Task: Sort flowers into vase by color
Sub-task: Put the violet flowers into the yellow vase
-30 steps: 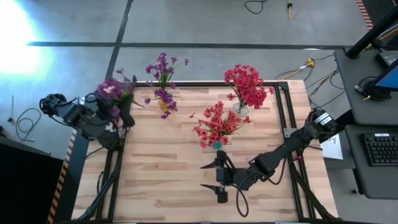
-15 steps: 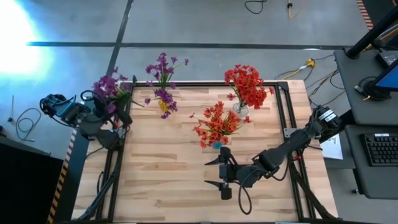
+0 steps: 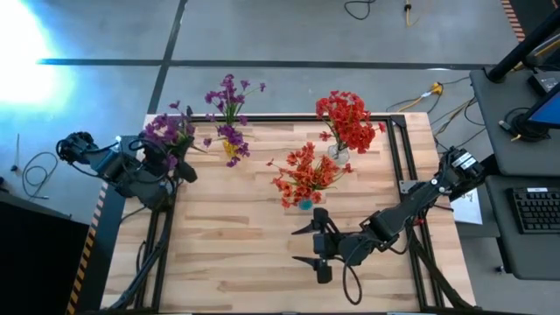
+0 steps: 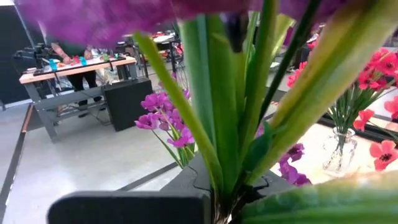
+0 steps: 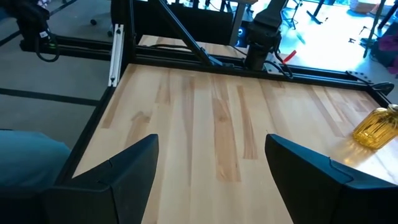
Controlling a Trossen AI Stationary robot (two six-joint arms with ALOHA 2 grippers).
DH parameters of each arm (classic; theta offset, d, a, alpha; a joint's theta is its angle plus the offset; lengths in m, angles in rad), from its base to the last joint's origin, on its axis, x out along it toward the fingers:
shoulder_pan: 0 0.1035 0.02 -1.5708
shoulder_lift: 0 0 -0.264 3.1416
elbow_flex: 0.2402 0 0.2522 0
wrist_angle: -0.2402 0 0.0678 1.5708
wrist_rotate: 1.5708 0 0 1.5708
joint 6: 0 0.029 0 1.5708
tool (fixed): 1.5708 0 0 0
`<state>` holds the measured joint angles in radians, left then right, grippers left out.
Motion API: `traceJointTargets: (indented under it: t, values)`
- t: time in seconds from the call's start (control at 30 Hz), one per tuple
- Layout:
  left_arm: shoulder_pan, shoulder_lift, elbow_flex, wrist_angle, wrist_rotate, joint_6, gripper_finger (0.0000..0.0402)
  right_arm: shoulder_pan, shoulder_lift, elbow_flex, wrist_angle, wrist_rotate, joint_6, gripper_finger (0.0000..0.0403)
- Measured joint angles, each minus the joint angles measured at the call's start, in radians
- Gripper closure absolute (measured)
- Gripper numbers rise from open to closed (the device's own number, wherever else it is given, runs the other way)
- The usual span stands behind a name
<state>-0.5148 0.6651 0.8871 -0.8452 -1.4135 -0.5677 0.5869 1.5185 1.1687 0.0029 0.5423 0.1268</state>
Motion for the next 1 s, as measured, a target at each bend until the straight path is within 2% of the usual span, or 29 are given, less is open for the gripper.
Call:
traceJointTargets:
  t: [0.53,0.8,1.0]
  values:
    - [0.081,0.023,0.0,0.007,-0.011,0.007,0.0401,0.0,0.002,0.0,0.001,0.0,-0.008,0.0122]
    - [0.088,0.023,0.0,0.007,-0.009,0.009,0.0401,0.0,0.002,0.0,0.001,0.0,-0.008,0.0124]
    - [0.116,0.006,0.001,0.011,-0.01,0.061,0.0401,0.0,0.003,0.0,0.002,0.0,-0.008,0.0124]
